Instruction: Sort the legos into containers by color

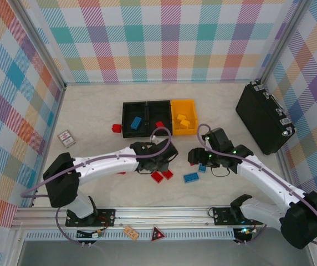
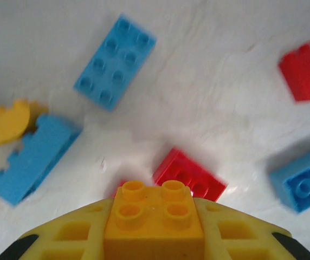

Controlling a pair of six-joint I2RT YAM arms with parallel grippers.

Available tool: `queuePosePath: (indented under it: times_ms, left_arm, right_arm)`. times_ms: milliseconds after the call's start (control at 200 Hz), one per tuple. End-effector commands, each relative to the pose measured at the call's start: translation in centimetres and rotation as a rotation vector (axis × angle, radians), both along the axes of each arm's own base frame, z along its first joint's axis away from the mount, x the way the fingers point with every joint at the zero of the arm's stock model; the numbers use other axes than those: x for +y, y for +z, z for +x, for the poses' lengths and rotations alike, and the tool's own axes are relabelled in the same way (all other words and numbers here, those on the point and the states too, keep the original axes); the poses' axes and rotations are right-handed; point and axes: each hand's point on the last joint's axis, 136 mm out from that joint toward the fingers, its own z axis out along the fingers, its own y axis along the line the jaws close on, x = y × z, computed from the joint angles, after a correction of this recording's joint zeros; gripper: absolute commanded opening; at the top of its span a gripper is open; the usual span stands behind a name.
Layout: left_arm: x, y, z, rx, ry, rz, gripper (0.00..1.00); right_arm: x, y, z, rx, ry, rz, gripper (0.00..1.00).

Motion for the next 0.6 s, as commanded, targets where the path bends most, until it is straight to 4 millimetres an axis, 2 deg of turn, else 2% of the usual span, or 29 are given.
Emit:
queuePosePath:
  times_ms: [0, 240, 595]
  left_arm:
    - [-1.7, 2.1, 3.0, -0.049, -0.041, -0.025, 0.14]
    - [-4.8, 4.5, 9.6, -0.109, -0.024, -0.070, 0.14]
    - [-9.4, 5.2, 18.7, -0.188, -0.013, -0.135, 0.15]
  right_arm:
    - [-0.9, 1.4, 1.7, -0.045, -0.034, -0.008, 0.63]
    - [-1.9, 1.9, 3.9, -0.065, -0.083, 0.014, 0.63]
    - [-2.9, 1.3, 4.8, -0.053, -0.132, 0.039, 0.63]
